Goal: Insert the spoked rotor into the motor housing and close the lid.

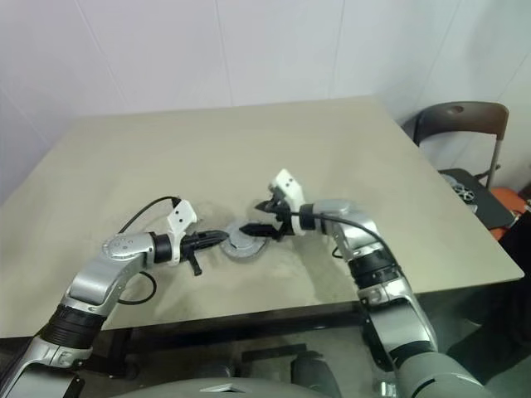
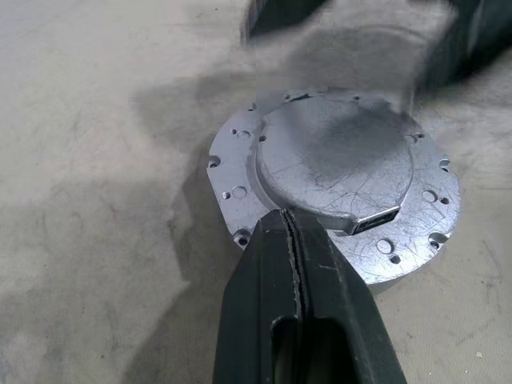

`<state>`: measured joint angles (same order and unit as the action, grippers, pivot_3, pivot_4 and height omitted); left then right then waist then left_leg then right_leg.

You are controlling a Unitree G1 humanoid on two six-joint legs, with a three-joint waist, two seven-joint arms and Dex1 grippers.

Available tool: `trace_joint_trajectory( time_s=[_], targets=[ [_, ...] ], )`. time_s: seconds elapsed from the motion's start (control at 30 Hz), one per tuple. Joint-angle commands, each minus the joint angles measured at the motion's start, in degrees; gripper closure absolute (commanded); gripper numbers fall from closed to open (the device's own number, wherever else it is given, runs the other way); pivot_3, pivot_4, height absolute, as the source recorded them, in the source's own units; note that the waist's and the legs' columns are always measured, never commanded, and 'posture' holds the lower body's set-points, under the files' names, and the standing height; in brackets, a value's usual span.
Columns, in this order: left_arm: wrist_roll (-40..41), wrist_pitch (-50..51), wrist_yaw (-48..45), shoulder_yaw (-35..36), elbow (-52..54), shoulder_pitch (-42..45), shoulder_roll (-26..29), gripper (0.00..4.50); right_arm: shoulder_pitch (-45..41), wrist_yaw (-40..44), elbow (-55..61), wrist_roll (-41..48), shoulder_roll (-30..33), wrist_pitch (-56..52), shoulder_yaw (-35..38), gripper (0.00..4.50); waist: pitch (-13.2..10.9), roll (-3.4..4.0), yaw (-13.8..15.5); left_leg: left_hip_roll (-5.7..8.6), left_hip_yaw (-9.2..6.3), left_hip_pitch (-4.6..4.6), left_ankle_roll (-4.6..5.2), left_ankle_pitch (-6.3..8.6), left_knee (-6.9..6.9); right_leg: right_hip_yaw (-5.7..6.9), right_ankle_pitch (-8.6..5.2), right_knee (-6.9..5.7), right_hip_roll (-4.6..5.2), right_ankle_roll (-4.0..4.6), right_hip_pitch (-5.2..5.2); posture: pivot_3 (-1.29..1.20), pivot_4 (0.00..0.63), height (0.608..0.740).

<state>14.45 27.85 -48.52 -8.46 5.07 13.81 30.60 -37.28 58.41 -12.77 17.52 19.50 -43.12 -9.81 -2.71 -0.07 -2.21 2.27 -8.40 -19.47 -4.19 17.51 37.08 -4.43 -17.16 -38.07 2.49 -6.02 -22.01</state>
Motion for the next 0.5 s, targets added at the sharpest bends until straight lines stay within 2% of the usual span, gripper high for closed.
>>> trace_joint_trajectory(
  time_s=[0.03,0.13,0.27,0.5],
  targets=[
    [-0.14,0.19,-0.69,-1.07,0.14,-0.38,0.0,4.5,0.11,-0.73,3.63,5.47,2.68,-12.63,3.61,0.03,0.0,0.0,0.06,0.0,0.01,-0.01,0.0,0.0,0.0,0.0,0.0,0.01,0.01,0.0,0.0,0.0,0.0,0.74],
    [-0.18,-0.15,-0.87,-0.99,0.17,-0.65,0.07,4.5,-0.01,-3.86,5.99,8.92,3.89,-24.57,6.04,0.03,0.0,0.01,0.06,0.0,0.01,-0.02,0.0,0.0,-0.02,0.0,0.0,0.01,0.01,0.0,-0.02,0.0,0.0,0.74],
    [-0.17,-0.64,-1.2,-0.95,-0.09,-0.79,0.14,4.5,-2.98,-9.39,2.68,12.42,2.08,-41.06,13.32,0.03,0.0,0.01,0.06,0.0,0.02,-0.02,0.0,0.0,-0.01,-0.01,0.0,0.0,0.01,0.0,-0.02,0.0,0.0,0.74],
    [-0.46,-1.15,-1.33,-0.91,-0.18,-1.0,0.1,4.5,-3.49,-16.22,-1.69,15.1,-2.97,-49.38,21.76,0.03,0.0,0.01,0.04,0.01,0.02,-0.04,0.0,0.0,-0.05,-0.01,0.0,0.02,0.0,0.0,-0.04,0.0,0.0,0.74]
  ],
)
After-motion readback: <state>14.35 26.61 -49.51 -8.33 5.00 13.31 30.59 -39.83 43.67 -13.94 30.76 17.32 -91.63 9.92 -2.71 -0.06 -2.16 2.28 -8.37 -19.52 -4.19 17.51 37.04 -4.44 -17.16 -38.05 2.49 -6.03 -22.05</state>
